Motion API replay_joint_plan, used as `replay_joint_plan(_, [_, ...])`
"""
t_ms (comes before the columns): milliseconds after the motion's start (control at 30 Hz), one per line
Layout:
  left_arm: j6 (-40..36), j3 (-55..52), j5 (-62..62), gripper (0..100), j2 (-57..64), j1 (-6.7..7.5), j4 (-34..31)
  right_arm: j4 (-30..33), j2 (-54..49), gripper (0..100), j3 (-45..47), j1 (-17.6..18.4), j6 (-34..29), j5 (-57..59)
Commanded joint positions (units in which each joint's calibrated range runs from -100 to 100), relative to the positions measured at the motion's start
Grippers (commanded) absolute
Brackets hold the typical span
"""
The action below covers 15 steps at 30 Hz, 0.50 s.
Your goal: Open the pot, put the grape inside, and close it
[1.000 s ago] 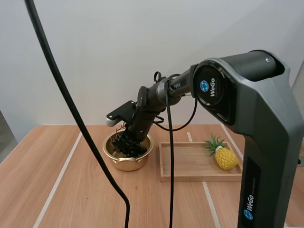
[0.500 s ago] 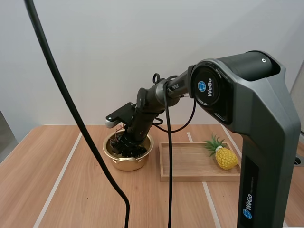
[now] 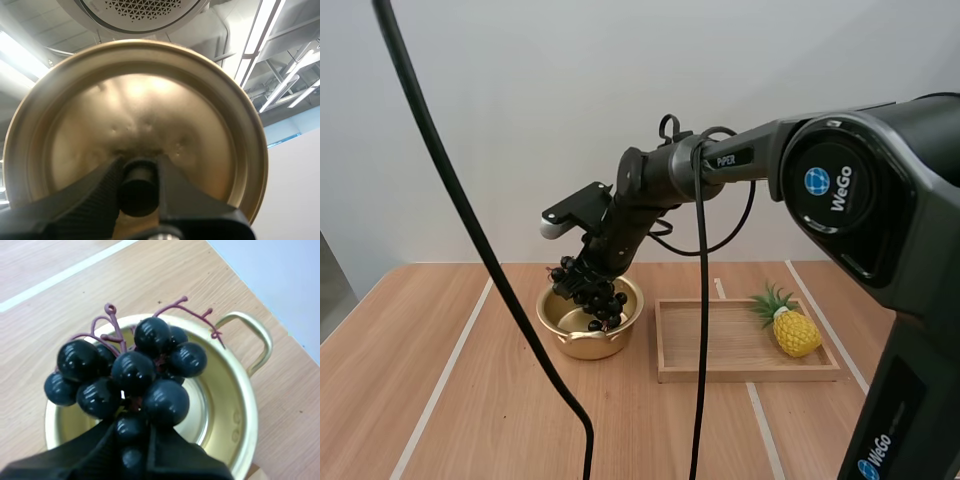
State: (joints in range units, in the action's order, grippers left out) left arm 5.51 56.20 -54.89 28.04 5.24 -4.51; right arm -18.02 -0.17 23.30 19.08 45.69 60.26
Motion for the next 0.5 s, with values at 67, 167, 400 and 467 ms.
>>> replay_joint_plan(67, [-0.15, 0.19, 1.9, 0, 0.21, 0.13, -0.46, 1.38, -0.79, 0, 2.93, 0.07, -0.16, 3.75])
replay_joint_plan(167, [-0.15, 0.19, 1.9, 0, 0.38, 0.13, -0.45, 2.69, -0.79, 0, 5.7, 0.07, -0.16, 2.19])
replay_joint_plan(400, [-0.15, 0.19, 1.9, 0, 0.79, 0.13, -0.45, 3.45, 2.34, 0, 8.08, 0.07, 0.13, -3.79])
replay_joint_plan(467, [-0.15, 0.19, 1.9, 0, 0.91, 0.13, -0.45, 3.45, 3.51, 0, 8.08, 0.07, 0.13, -5.93])
